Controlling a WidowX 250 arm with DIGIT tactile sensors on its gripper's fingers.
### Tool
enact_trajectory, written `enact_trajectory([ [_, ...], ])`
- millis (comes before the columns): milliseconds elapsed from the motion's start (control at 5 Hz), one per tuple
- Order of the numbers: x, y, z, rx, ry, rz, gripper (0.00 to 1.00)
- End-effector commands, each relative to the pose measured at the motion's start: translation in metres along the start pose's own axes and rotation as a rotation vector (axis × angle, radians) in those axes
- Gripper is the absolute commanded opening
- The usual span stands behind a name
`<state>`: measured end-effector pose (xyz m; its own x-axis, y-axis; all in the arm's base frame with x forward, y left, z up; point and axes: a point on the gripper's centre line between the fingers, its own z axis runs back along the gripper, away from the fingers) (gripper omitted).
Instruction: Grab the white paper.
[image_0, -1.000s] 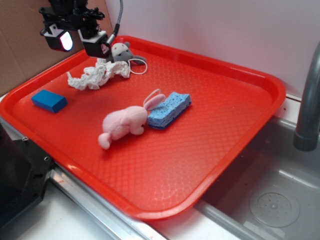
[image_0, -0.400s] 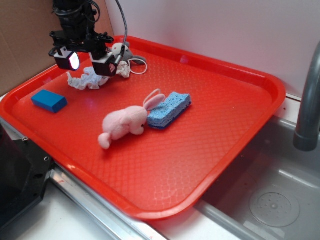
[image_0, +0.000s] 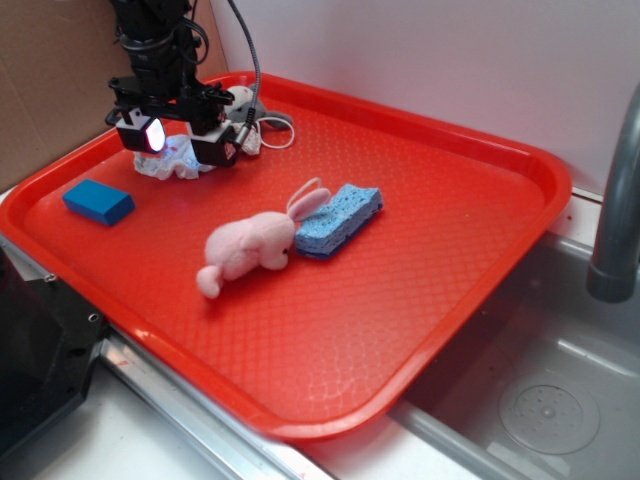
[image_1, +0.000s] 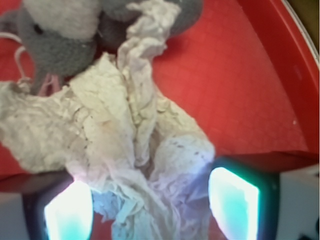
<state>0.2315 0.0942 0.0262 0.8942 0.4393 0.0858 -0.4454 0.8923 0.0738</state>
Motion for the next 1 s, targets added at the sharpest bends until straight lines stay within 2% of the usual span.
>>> enact_trajectory([
  [0,0.003,-0.001,-0.005,0.003,-0.023,-0.007,0.0],
  [400,0.005,-0.001,-0.009,0.023,-0.017,0.003,0.0],
  [800,-0.001,-0.012,0.03,0.039,-0.046,-0.03,0.0],
])
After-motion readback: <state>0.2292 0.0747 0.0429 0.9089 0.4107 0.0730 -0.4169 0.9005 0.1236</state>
